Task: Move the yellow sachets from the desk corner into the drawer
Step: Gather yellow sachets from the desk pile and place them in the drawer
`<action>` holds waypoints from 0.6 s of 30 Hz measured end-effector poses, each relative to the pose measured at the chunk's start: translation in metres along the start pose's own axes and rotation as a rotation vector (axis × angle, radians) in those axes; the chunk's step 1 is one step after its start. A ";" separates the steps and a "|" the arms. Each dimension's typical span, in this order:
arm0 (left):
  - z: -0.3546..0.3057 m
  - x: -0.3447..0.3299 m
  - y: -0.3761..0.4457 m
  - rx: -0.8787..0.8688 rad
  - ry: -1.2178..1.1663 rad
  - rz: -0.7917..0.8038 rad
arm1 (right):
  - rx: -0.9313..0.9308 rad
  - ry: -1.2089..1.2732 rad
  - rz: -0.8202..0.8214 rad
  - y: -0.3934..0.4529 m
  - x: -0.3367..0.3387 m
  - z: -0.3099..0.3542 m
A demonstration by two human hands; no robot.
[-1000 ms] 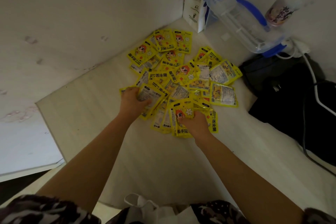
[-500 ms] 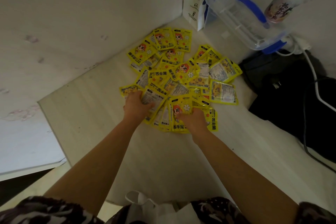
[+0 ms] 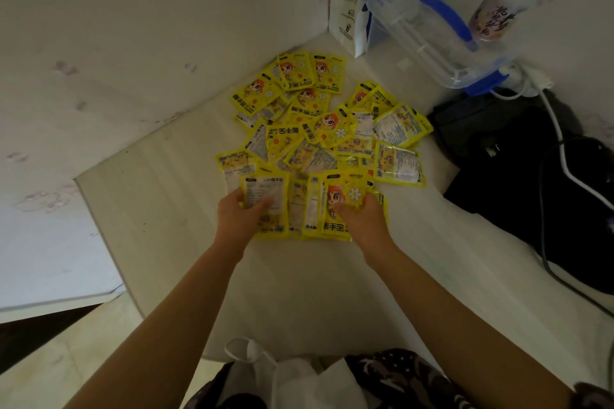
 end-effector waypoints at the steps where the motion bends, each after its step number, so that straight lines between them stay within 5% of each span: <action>1: 0.006 0.000 -0.007 0.023 -0.048 0.001 | 0.019 0.003 0.004 -0.004 0.005 0.000; 18: 0.066 -0.015 -0.064 0.144 -0.168 0.135 | 0.020 -0.033 -0.077 -0.079 0.047 -0.044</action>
Point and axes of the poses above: each hand's wrist, its own y-axis towards the middle knuckle, its own x-axis out of the back of the hand, z = x × y, the point moved 9 cm from there along y, towards the middle knuckle, and after that the axes turned 12 degrees about x, right-handed, at the moved point
